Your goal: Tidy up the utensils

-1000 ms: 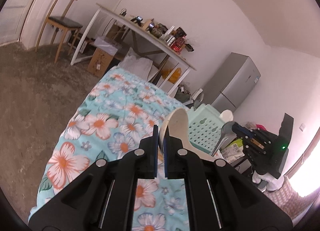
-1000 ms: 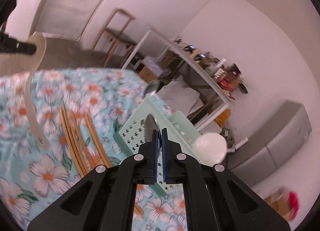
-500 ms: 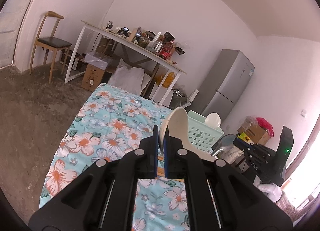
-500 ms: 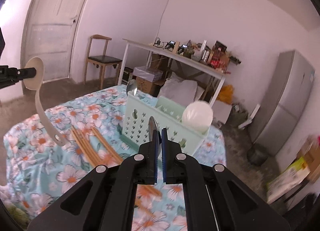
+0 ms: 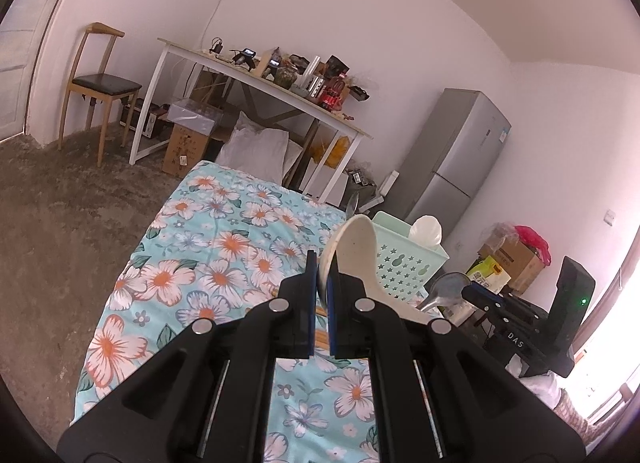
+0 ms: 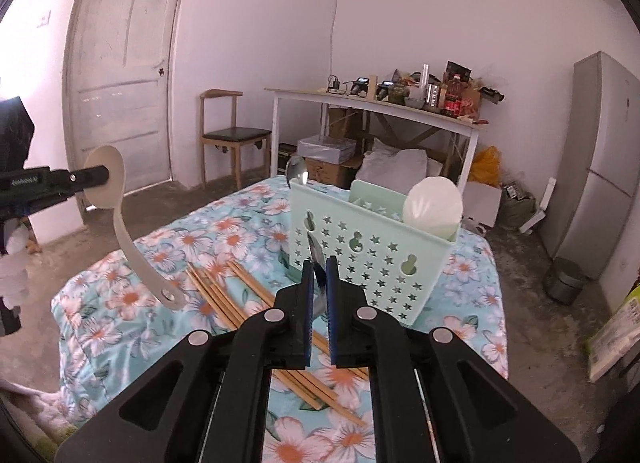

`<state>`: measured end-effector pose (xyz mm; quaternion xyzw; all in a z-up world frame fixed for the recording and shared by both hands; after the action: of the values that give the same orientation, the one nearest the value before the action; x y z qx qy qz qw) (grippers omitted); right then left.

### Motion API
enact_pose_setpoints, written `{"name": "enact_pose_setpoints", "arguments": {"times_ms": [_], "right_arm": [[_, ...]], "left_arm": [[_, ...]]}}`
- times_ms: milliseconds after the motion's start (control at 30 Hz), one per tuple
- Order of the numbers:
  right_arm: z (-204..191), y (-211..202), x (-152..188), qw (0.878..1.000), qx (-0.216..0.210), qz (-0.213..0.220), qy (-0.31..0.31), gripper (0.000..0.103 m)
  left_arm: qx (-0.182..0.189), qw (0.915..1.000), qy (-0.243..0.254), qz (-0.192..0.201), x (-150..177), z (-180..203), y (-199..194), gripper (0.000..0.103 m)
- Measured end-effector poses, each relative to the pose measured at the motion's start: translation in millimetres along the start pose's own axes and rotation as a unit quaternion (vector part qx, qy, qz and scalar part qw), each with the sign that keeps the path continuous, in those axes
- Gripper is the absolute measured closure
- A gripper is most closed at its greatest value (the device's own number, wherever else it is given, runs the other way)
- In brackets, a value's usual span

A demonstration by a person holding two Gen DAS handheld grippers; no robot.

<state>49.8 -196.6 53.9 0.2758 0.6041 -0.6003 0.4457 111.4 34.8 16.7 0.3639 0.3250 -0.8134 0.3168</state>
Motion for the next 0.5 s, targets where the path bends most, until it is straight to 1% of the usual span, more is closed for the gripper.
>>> {"name": "enact_pose_setpoints", "arguments": {"times_ms": [167,267,367,400,467,500], "right_arm": [[3.1,4.3,-3.2,1.0,-0.003,0.002,0.011,0.096],[2.6,5.9,-4.3,1.0,0.0,0.003,0.008,0.096],[0.5,6.4,-4.9,1.0,0.001,0.004,0.006,0.096],[0.9,6.1,-4.6,1.0,0.001,0.004,0.007,0.096],[1.0,5.3,-4.9,1.0,0.004,0.005,0.01,0.096],[1.7,4.9,-5.4,1.0,0.006,0.007,0.011,0.096]], "left_arm": [[-0.002,1.0,-0.001,0.001,-0.3,-2.4,0.0,0.099],[-0.002,0.9998,0.009,0.018,-13.6,1.1,-1.7,0.099],[0.004,0.9985,0.025,0.049,-42.2,12.7,-3.0,0.099],[0.009,0.9974,0.034,0.063,-56.4,19.9,-3.3,0.099],[0.017,0.9951,0.05,0.083,-74.5,32.8,-2.4,0.099],[0.019,0.993,0.067,0.096,-84.8,41.8,-0.1,0.099]]}}
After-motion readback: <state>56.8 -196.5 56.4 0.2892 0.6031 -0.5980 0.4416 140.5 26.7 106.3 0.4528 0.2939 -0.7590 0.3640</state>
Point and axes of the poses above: each gripper's, at about its wrist camera, not at the fingertips, and y roughly the way its jaws point, z to its right, x to its underside, the point moved 6 cm from there along y, roughly the way its jaws point, and after that the axes turned 2 degrees about -y, right-handed, at the moved point
